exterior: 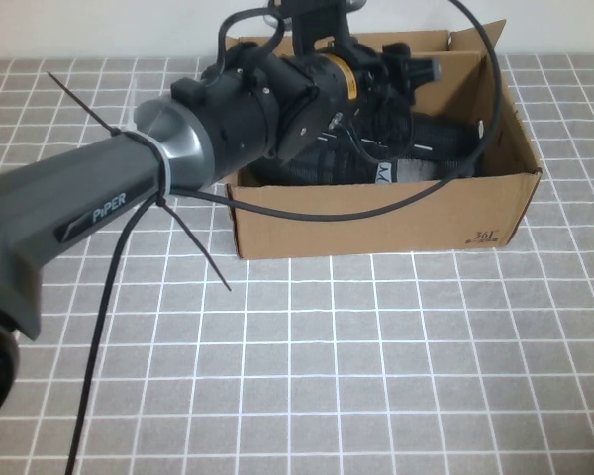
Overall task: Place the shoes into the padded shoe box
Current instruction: Place the shoe in the shoe box, then adjust the shoe
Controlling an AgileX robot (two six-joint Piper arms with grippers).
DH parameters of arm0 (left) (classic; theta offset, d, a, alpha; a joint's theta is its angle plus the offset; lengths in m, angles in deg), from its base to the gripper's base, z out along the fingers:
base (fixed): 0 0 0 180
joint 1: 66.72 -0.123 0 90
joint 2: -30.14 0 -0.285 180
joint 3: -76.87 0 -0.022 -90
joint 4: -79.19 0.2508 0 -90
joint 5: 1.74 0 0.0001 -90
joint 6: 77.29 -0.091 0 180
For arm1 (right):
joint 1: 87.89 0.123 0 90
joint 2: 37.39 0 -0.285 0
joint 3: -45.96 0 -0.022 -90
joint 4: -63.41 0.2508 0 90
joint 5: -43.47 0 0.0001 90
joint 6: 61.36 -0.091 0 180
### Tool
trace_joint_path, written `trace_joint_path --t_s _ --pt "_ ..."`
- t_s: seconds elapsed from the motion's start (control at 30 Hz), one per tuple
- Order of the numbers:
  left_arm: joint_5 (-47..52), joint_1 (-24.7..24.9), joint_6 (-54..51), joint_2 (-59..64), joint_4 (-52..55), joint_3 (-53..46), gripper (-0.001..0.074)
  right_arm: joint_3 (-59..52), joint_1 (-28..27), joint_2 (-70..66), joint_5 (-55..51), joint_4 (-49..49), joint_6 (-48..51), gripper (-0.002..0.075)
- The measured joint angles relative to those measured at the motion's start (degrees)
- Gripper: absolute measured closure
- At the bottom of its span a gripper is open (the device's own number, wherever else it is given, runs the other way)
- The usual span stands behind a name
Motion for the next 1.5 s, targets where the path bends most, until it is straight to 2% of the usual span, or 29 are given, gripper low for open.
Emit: trace_joint_path --t_s 0.17,0.33,0.47,0.6,0.77,1.07,1.27,1.5 --pt "-0.47 -0.09 -0.45 -1.82 1.76 0.0 0.0344 0.0 0.0 0.0 0.0 0.0 0.0 0.0734" --pt "5.93 -1.18 -0.57 -3.23 7.69 0.14 0.0376 0.0 0.0 0.0 0.0 0.0 0.0 0.0734" --pt "10.51 -3.68 -0.65 -2.87 9.55 0.26 0.0497 0.0 0.0 0.0 0.0 -0.09 0.0 0.0734" --pt "10.91 -6.32 -0.78 -1.07 9.55 0.48 0.0632 0.0 0.0 0.0 0.0 -0.22 0.0 0.0734" --pt "13.87 -7.16 -6.4 1.85 6.72 0.48 0.0719 0.0 0.0 0.0 0.0 -0.22 0.0 0.0734" --pt "22.45 -8.19 -17.29 6.21 0.03 0.82 0.0736 0.0 0.0 0.0 0.0 -0.32 0.0 0.0734" --pt "23.29 -8.55 -21.49 5.6 -2.25 1.02 0.0739 0.0 0.0 0.0 0.0 -0.41 0.13 0.0734" --pt "23.25 -8.55 -24.61 -3.79 -3.02 0.75 0.0738 0.0 0.0 0.0 0.0 -0.41 0.13 0.0734"
